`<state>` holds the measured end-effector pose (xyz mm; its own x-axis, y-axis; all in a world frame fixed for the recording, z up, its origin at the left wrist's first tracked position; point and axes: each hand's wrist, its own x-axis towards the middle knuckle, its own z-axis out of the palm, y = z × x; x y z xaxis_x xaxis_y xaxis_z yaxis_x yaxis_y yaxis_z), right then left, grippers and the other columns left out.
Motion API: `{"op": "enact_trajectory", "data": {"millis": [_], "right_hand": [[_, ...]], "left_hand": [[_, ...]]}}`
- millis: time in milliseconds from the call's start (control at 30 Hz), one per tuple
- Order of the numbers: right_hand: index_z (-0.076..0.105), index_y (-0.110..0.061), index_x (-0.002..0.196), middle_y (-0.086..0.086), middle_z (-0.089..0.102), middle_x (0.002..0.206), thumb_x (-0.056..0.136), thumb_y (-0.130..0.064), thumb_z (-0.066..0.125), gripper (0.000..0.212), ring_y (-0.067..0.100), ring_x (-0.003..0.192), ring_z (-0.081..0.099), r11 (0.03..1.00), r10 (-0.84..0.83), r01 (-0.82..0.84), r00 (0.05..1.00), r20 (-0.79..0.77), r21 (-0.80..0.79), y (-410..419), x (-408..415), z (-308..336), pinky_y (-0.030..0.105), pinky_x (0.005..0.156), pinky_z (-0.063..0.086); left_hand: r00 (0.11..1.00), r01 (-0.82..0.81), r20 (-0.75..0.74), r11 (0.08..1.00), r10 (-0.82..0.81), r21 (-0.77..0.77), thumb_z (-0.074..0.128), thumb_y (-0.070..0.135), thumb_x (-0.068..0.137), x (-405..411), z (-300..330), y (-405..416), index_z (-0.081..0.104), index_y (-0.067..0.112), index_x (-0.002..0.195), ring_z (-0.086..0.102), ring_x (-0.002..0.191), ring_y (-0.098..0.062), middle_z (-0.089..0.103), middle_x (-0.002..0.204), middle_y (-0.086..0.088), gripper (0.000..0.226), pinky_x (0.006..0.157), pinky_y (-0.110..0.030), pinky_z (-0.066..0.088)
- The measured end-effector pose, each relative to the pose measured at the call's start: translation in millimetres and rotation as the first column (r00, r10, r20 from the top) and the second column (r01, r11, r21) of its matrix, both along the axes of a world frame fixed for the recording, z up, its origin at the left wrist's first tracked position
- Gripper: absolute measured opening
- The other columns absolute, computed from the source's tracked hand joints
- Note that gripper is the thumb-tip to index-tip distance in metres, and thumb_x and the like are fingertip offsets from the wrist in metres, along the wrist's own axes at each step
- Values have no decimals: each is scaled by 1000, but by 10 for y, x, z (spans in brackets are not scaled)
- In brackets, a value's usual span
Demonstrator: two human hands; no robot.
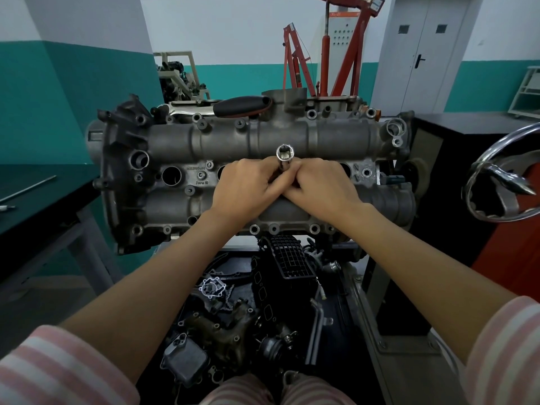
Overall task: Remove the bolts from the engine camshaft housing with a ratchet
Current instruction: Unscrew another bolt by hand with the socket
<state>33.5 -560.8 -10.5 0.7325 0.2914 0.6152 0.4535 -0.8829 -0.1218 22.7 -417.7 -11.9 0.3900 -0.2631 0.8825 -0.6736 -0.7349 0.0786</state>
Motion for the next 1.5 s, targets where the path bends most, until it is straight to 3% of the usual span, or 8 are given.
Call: {"op": "enact_trajectory", "data": {"millis": [200,367,500,700,1067,1200,1300,1500], "right_hand": [[46,-19,82,-20,28,61,89,-23,59,15,-7,51,27,1000,-6,6,1000,6,-2,-3,-10,-8,-6,65,24],[53,-12,104,-21,29,64,89,-20,58,18,-7,52,28,1000,-18,17,1000,22,12,-1,-9,-8,-6,65,25],[55,-16,97,-20,30,63,90,-22,56,10,-8,52,30,1000,-3,3,1000,5,-7,-12,7,-3,-4,63,26],[44,-20,82,-20,28,61,91,-22,55,14,-7,52,28,1000,-6,6,1000,3,-20,-17,21,-14,-4,64,25],[52,-15,105,-22,31,66,89,-22,57,18,-11,54,33,1000,-9,9,1000,12,28,-20,54,-39,-4,63,27],[57,-16,100,-20,36,66,89,-27,58,15,-19,61,37,999,11,-11,1000,-7,41,-23,88,-38,-3,63,28],[60,-17,99,-20,36,67,92,-26,55,13,-12,57,35,1000,8,-7,1000,-6,29,-22,101,-37,-3,64,27],[51,-18,90,-21,29,63,91,-22,54,6,-9,53,29,1000,-7,7,1000,13,3,-20,82,-53,-4,64,26]], "left_hand": [[999,42,-3,999,-42,8,43,40,88,-53,29,8,14,38,58,30,42,-11,20,47,19,41,44,-15,14],[997,50,-65,999,-49,14,40,40,86,-85,38,9,34,26,71,37,47,-12,28,51,17,22,44,-19,19],[997,0,-82,999,2,35,36,43,87,-62,26,18,45,18,65,39,48,-15,36,52,10,34,50,-24,24],[1000,16,3,999,-16,37,46,39,87,-37,22,15,11,38,57,28,39,-11,23,45,14,47,44,-14,12],[997,13,-76,1000,-11,24,36,40,85,-46,15,7,31,21,63,35,46,-16,33,51,8,30,47,-23,18],[997,16,-71,1000,-15,10,40,42,88,-26,13,16,27,23,54,37,42,-19,38,44,2,41,50,-26,25],[993,0,-121,1000,1,9,42,48,88,-4,16,34,40,12,48,48,43,-27,50,44,-9,54,46,-30,32],[996,21,-83,1000,-20,10,39,45,88,-34,25,17,25,27,52,36,43,-16,33,46,8,43,50,-24,23]]}}
